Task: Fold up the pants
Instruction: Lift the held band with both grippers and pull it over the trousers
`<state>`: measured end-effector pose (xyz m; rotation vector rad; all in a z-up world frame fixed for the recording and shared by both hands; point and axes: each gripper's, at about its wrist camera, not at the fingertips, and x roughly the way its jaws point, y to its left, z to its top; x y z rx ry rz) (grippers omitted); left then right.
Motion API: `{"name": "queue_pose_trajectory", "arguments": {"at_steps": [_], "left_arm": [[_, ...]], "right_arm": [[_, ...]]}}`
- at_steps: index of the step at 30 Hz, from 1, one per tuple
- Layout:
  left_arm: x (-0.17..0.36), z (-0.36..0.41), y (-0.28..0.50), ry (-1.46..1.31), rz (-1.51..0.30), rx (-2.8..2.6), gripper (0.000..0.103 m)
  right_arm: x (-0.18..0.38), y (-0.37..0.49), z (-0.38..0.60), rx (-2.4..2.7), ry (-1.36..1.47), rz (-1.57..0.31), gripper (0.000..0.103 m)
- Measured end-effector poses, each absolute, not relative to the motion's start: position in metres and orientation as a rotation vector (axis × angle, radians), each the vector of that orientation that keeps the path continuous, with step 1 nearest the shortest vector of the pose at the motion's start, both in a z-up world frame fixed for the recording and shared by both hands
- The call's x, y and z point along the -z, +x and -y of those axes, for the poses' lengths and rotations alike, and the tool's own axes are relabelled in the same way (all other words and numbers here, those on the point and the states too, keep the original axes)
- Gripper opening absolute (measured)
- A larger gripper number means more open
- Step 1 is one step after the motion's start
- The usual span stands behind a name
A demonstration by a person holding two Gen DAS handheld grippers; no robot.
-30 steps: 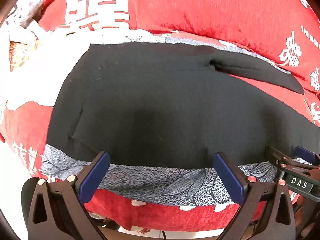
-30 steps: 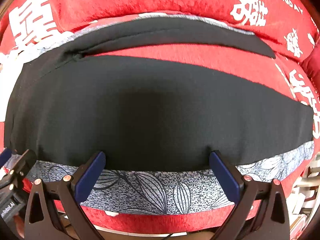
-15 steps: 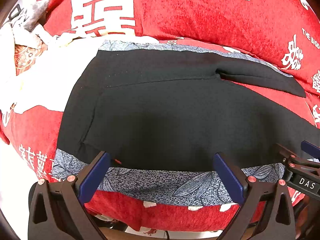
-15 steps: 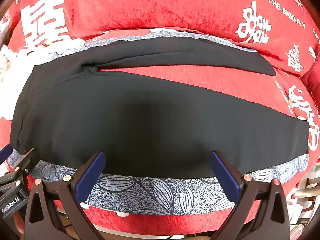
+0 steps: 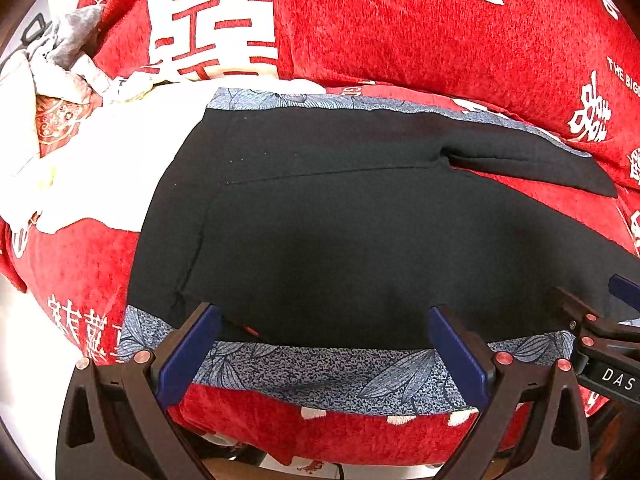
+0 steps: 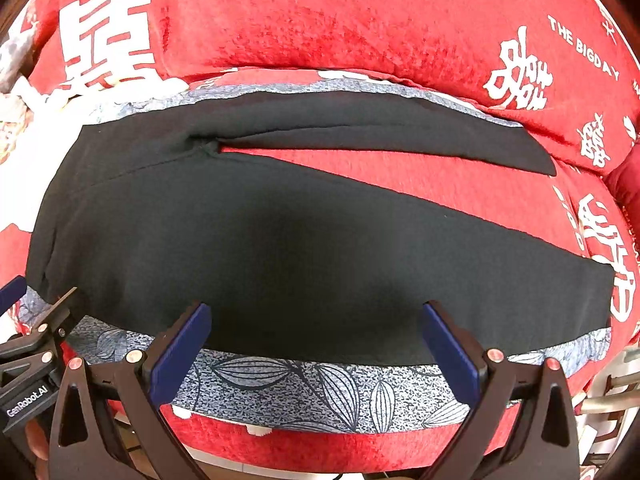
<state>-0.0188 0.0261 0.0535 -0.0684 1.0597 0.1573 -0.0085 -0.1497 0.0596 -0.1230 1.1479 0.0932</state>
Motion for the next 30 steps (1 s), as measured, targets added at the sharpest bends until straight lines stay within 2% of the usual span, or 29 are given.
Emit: {"name": "queue_pose_trajectory", "arguments": {"at_steps": [30], "left_arm": [[-0.052,-0.039,0.008,-0.038,-1.041,-0.187,0.103]], "right_arm": [[-0.061,0.023,0.121,-0.138,-0.183,-1.138,0.103]]}}
